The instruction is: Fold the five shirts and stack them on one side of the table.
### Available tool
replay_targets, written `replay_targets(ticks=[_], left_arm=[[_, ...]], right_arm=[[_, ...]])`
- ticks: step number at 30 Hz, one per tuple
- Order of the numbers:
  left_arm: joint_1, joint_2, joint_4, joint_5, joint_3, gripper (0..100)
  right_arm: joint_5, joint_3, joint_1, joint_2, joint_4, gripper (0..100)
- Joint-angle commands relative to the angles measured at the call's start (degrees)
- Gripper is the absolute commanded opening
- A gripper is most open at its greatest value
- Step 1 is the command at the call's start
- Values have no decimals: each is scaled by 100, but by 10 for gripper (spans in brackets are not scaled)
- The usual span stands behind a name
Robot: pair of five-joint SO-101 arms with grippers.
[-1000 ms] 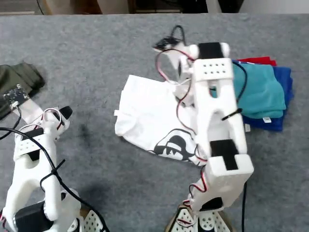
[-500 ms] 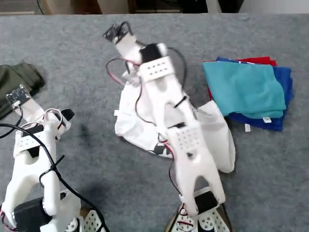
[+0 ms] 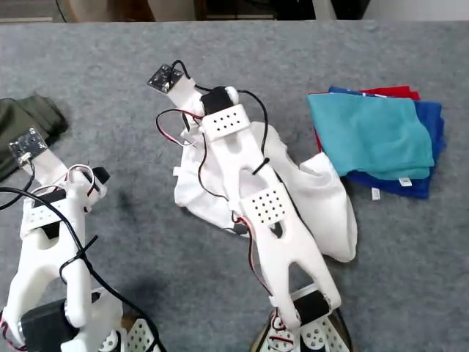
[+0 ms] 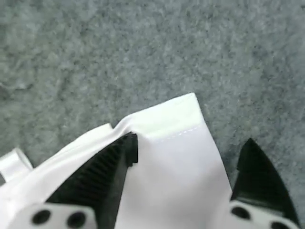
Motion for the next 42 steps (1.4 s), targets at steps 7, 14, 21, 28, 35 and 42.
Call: replay_targets(ticks=[7,14,21,28,35,42], left_arm=[[35,-4,9,18,-281,257],[35,-4,9,9,-290,256],[35,-13,-18,9,-290,257],[88,-57,132,18,-290,257],[862,-66,1275,396,-923,258],[2154,40,2989,2215,-3218,315]], right_arm=[[554,171,163,-224,-18,5],[387,-1103,435,-233,651,12],[325,-1130,400,-1411,1538,5],[-484,-1270,532,-3512,1354,3],[-703,-1262,611,-5719,1081,3],[-589,-1191,778,-6264,1565,3]])
